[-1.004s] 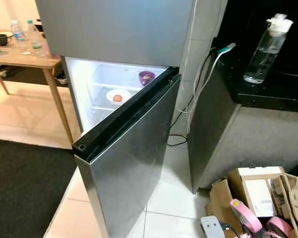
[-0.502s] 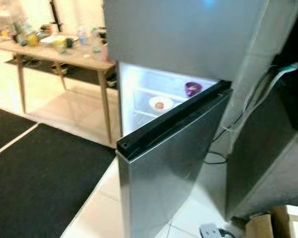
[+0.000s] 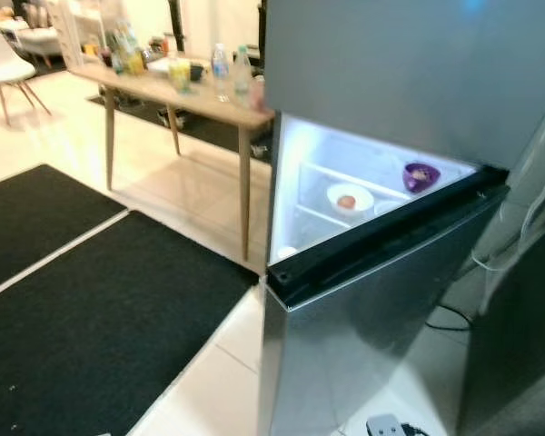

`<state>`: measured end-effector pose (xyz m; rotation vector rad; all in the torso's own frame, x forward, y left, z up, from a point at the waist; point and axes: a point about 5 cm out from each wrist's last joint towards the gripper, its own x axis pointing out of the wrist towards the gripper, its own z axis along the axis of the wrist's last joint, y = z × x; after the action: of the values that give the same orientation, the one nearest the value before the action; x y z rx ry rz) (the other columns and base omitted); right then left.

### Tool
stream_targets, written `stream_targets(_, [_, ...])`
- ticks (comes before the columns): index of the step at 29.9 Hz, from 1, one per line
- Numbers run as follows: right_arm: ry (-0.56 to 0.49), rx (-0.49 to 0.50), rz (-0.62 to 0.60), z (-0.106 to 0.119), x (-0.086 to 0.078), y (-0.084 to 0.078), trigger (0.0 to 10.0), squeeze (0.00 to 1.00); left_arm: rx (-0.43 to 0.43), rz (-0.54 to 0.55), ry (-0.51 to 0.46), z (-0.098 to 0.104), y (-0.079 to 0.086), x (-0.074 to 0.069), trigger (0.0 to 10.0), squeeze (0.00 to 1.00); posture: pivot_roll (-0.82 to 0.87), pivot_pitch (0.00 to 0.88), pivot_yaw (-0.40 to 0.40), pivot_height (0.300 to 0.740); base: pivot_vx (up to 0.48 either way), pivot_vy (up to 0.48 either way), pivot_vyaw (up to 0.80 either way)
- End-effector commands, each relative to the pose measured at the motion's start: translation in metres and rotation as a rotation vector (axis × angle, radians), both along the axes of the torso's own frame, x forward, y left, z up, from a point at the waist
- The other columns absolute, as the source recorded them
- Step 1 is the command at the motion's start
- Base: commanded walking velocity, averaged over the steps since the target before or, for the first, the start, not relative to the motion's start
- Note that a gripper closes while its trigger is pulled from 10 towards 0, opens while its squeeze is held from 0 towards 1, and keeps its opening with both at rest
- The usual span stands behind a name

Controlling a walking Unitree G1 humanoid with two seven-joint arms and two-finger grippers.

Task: Restocking fridge

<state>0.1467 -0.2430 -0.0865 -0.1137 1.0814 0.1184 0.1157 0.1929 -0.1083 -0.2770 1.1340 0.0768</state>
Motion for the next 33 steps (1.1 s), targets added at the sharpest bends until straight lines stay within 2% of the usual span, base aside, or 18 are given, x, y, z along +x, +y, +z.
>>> stream_targets(1, [-0.038,-0.026,-0.041,0.003,0.005,-0.005,10.0,0.0,-0.007,-0.016,0.035,-0.003,-0.003,-0.007,10.0,0.0,-0.06,0.0,-0.038,0.74,0.0,0.0,0.0])
stream_targets(11, [-0.055,-0.072,-0.045,0.007,0.012,-0.009,10.0,0.0,-0.008,-0.003,0.027,-0.002,-0.002,-0.006,10.0,0.0,-0.06,0.0,-0.039,0.74,0.0,0.0,0.0])
stream_targets(17, [-0.174,-0.015,-0.13,0.017,0.031,-0.01,10.0,0.0,-0.001,-0.019,0.034,-0.002,-0.002,-0.007,10.0,0.0,-0.07,0.0,-0.035,0.74,0.0,0.0,0.0])
stream_targets(21, [-0.329,0.104,-0.185,0.035,0.059,-0.01,10.0,0.0,0.002,-0.021,0.039,-0.003,-0.001,-0.008,10.0,0.0,-0.07,0.0,-0.033,0.74,0.0,0.0,0.0])
stream_targets(23, [-0.344,0.121,-0.185,0.037,0.062,-0.009,10.0,0.0,0.002,-0.021,0.039,-0.003,-0.001,-0.008,10.0,0.0,-0.07,0.0,-0.033,0.74,0.0,0.0,0.0])
stream_targets(24, [-0.37,0.167,-0.174,0.041,0.068,-0.007,10.0,0.0,0.003,-0.02,0.038,-0.003,-0.001,-0.008,10.0,0.0,-0.07,0.0,-0.033,0.74,0.0,0.0,0.0])
stream_targets(27, [-0.451,0.323,-0.071,0.056,0.09,0.008,10.0,0.0,0.003,-0.017,0.037,-0.002,0.0,-0.008,10.0,0.0,-0.06,0.0,-0.035,0.74,0.0,0.0,0.0])
stream_targets(30, [-0.526,0.411,0.057,0.075,0.114,0.022,10.0,0.0,0.003,-0.014,0.036,-0.002,0.0,-0.007,10.0,0.0,-0.06,0.0,-0.036,0.74,0.0,0.0,0.0])
stream_targets(31, [-0.526,0.411,0.057,0.075,0.114,0.022,10.0,0.0,0.003,-0.014,0.036,-0.002,0.0,-0.007,10.0,0.0,-0.06,0.0,-0.036,0.74,0.0,0.0,0.0])
stream_targets(33, [-0.65,0.486,0.19,0.108,0.147,0.038,10.0,0.0,0.003,-0.014,0.038,-0.003,-0.001,-0.008,10.0,0.0,-0.06,0.0,-0.035,0.74,0.0,0.0,0.0])
